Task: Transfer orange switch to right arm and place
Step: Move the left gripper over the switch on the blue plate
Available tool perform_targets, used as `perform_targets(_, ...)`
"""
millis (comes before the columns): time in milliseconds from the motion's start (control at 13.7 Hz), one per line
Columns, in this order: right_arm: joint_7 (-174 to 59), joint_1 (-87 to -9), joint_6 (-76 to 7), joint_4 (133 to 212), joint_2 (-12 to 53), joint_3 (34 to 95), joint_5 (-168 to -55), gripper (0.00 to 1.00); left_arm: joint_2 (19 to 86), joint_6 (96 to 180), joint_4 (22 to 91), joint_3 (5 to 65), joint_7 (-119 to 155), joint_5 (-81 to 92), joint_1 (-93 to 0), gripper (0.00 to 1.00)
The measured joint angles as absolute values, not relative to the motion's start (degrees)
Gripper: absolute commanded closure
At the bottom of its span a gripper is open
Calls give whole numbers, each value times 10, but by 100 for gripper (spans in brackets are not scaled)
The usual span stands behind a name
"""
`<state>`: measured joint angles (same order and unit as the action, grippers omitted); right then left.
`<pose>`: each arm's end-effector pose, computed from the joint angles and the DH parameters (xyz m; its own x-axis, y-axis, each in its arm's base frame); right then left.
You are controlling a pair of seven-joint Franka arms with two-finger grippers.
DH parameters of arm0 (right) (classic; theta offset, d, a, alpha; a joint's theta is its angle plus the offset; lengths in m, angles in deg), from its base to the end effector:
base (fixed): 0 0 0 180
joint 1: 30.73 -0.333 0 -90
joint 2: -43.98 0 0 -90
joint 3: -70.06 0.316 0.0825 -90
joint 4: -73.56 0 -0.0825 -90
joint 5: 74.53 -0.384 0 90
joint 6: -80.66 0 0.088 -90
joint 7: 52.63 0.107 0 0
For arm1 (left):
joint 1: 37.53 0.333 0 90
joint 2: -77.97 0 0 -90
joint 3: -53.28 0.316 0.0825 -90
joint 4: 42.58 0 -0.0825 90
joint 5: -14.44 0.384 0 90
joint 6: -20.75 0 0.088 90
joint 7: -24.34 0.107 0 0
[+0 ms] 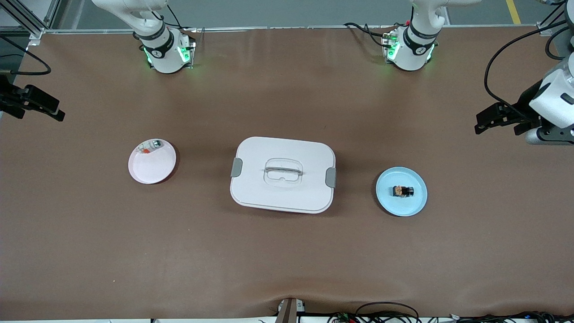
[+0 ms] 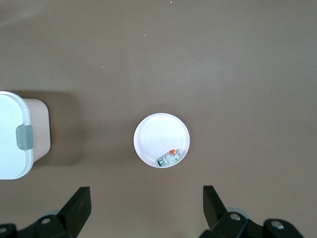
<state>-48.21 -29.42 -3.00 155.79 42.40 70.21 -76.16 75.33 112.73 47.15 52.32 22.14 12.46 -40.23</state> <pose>0.5517 -0.0079 0.6628 0.9956 -0.0941 -0.0048 -0.0942 -0.9952 -0.0281 0.5699 -0.0398 0.6039 0.9997 -0.0243 -0.0082 -0.0240 -0.9991 0.0350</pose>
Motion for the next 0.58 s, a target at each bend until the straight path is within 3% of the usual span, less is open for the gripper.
perform_targets(585,-487,-297,-33,1558,424,707,-762,0,753,1127,472,523,221,125,-402,0)
